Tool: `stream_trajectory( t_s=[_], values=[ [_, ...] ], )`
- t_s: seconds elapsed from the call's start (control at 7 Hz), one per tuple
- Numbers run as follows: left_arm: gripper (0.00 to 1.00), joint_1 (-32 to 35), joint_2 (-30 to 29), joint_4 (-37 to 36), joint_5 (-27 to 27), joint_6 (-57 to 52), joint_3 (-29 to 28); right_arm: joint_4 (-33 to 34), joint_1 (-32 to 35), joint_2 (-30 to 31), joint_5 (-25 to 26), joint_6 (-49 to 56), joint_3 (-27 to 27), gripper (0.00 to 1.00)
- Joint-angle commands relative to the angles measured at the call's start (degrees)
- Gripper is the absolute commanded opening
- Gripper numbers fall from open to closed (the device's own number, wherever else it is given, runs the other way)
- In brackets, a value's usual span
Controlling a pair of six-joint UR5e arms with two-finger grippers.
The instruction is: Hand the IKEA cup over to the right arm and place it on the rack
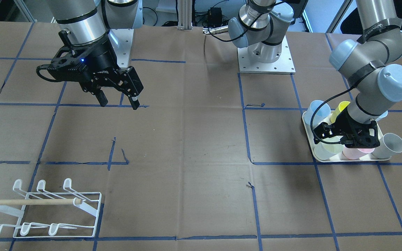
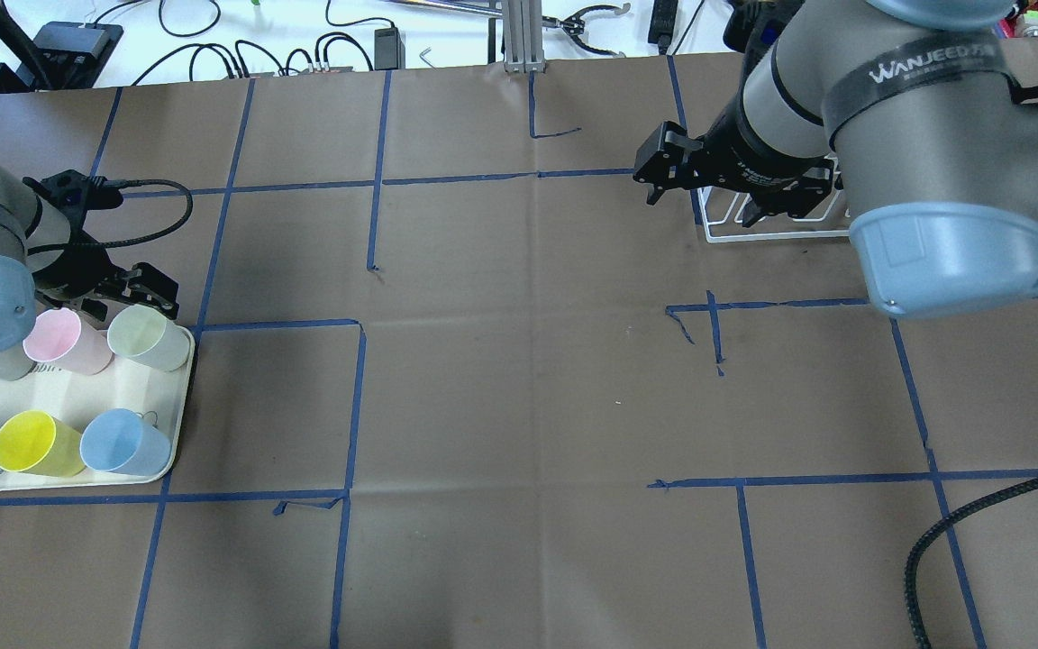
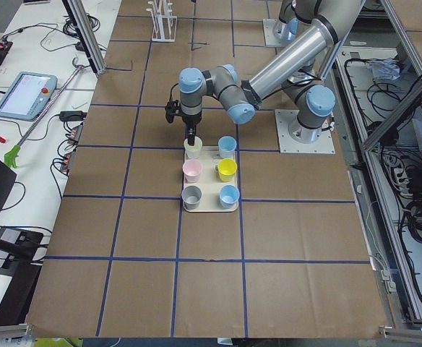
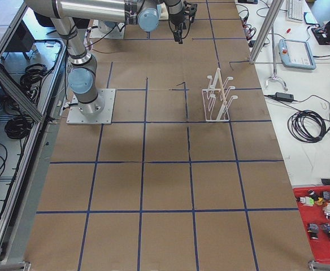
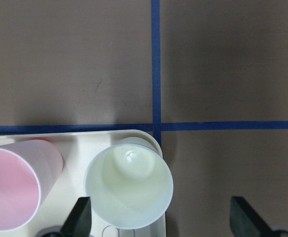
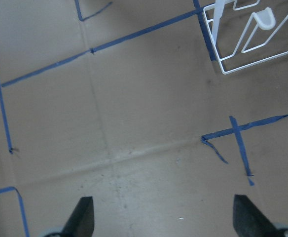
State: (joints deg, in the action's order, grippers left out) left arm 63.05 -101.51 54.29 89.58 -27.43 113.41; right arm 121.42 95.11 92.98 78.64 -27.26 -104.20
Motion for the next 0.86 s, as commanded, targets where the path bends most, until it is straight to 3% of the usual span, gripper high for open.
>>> stream_trajectory(
  t_s=[0.0,0.57,0.71],
  values=[
    [1.00,-0.03,-0.53,0.19,0.07,-0.08,0.93,9.76,0.07,0.01,-6.37,-13.02,-4.15,1.00],
    [0.99,-0.03,-0.62,-0.24,0.51,-0.87,1.81,39.52,0.16,-0.60,-18.24,-37.11,-15.48,1.00],
    [0.84,0.05,-0.88,0.28,0.51,-1.13,1.29,46.21,0.25,-0.60,-21.13,-45.00,-18.12,1.00]
  ],
)
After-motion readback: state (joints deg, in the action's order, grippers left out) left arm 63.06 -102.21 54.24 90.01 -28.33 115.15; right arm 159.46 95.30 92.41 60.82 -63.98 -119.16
